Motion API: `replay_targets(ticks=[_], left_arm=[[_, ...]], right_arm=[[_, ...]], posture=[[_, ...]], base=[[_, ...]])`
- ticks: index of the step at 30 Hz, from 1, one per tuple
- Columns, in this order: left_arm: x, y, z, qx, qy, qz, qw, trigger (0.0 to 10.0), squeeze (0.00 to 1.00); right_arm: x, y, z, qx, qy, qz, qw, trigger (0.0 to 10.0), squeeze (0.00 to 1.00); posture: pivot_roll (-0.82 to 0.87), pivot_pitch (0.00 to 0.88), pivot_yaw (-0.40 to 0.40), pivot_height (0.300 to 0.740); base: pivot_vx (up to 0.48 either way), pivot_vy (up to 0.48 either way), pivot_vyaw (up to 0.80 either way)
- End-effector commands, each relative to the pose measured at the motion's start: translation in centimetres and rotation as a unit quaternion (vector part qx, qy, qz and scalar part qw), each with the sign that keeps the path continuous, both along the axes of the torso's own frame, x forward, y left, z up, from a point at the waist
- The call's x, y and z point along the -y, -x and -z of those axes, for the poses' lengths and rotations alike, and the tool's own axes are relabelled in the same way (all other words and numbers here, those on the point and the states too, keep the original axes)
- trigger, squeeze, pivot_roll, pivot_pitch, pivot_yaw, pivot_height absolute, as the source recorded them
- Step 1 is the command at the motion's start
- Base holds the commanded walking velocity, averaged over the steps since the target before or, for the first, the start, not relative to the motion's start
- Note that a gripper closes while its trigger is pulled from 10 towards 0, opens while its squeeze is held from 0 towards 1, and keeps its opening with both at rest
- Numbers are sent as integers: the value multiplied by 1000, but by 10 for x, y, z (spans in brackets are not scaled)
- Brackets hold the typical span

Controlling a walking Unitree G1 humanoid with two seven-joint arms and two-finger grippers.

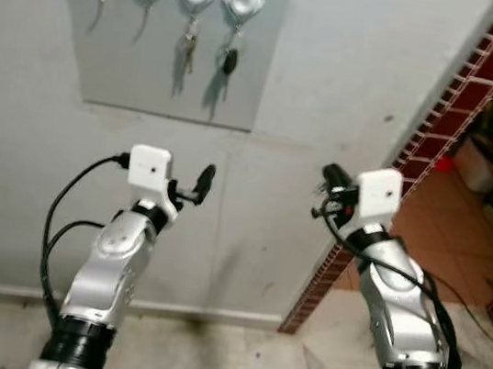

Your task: Hang keys on a hook

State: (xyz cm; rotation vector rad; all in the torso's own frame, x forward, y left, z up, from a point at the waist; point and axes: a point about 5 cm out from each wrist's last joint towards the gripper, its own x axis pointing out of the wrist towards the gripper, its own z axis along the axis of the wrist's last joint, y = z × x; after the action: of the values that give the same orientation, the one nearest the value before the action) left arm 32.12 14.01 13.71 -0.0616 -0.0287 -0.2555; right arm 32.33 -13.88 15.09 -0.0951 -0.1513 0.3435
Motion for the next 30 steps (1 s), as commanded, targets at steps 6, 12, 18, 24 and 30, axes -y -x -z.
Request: replay_targets(ticks=[6, 12, 18, 24, 30], left_arm=[[3, -4, -9, 15, 12, -5, 1000, 10000, 0], [1, -2, -7, 5, 34, -18, 999, 10000, 0], [-4, -4, -8, 6, 39, -28, 999, 10000, 0], [-9, -6, -11, 7, 40, -37, 999, 10000, 0], [-9, -7, -14, 9, 37, -33, 999, 10000, 0]], right_arm=[[17, -4, -5, 9, -13, 28, 999, 10000, 0], [19, -3, -5, 15, -25, 40, 999, 10000, 0], [20, -3, -5, 16, -36, 51, 998, 10000, 0], [16, -4, -5, 20, -47, 57, 997, 10000, 0], [15, -4, -3, 22, -56, 65, 996, 10000, 0]], posture=[[-10, 0, -37, 740], [-9, 0, -37, 740], [-7, 0, -29, 740], [-8, 0, -2, 740], [-8, 0, 31, 740]], base=[[0, 0, 0], [0, 0, 0], [0, 0, 0], [0, 0, 0], [0, 0, 0]])
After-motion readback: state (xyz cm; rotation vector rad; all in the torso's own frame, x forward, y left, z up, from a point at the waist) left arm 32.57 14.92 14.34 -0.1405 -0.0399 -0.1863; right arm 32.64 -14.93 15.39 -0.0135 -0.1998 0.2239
